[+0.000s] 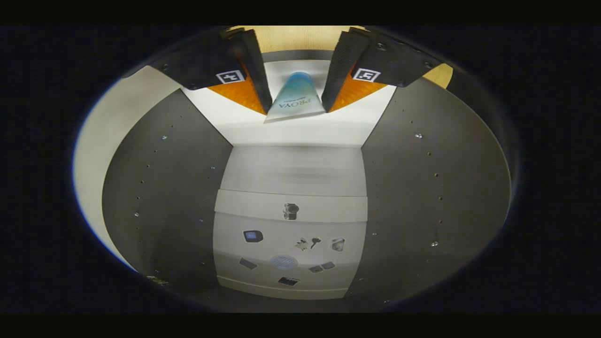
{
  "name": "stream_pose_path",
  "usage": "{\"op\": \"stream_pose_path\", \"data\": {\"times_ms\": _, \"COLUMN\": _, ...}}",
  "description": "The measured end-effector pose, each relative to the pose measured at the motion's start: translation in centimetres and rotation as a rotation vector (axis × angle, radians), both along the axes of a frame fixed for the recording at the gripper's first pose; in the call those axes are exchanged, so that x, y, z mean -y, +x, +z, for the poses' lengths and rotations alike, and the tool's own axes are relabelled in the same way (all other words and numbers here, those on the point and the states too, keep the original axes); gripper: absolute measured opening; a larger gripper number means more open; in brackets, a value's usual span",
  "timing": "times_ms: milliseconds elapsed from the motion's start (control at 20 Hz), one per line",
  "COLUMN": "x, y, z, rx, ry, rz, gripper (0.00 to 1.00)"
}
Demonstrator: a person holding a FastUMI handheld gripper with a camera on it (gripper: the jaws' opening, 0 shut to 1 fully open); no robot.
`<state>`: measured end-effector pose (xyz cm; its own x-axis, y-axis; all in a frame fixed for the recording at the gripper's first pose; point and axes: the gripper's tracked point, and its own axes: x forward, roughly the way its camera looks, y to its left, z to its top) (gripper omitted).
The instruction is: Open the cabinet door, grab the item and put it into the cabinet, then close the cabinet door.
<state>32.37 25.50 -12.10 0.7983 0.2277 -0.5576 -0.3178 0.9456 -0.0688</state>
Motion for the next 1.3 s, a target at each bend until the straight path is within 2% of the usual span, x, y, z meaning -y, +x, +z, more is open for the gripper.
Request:
{"op": "stream_pose_path", "data": {"times_ms": 50, "x": -0.1, "y": 0.1, "z": 0.0, "rx": 0.004, "ry": 0.007, "rz": 0.002, "gripper": 0.76}}
{"op": "stream_pose_path", "data": {"times_ms": 100, "x": 0.0, "y": 0.1, "z": 0.2, "rx": 0.011, "ry": 0.008, "rz": 0.001, "gripper": 0.78}}
{"op": "stream_pose_path", "data": {"times_ms": 150, "x": 0.2, "y": 0.0, "z": 0.5, "rx": 0.016, "ry": 0.011, "rz": -0.001, "gripper": 0.87}}
{"op": "stream_pose_path", "data": {"times_ms": 250, "x": 0.3, "y": 0.0, "z": 1.1, "rx": 0.036, "ry": 0.031, "rz": 0.0, "gripper": 0.97}}
{"op": "stream_pose_path", "data": {"times_ms": 600, "x": 2.4, "y": -3.8, "z": 5.2, "rx": 0.135, "ry": 0.077, "rz": -0.014, "gripper": 0.98}}
{"op": "stream_pose_path", "data": {"times_ms": 850, "x": 4.4, "y": -9.9, "z": 7.9, "rx": 0.202, "ry": 0.127, "rz": -0.03, "gripper": 0.98}}
{"op": "stream_pose_path", "data": {"times_ms": 1300, "x": 10.7, "y": -21.8, "z": 10.5, "rx": 0.291, "ry": 0.124, "rz": -0.095, "gripper": 0.98}}
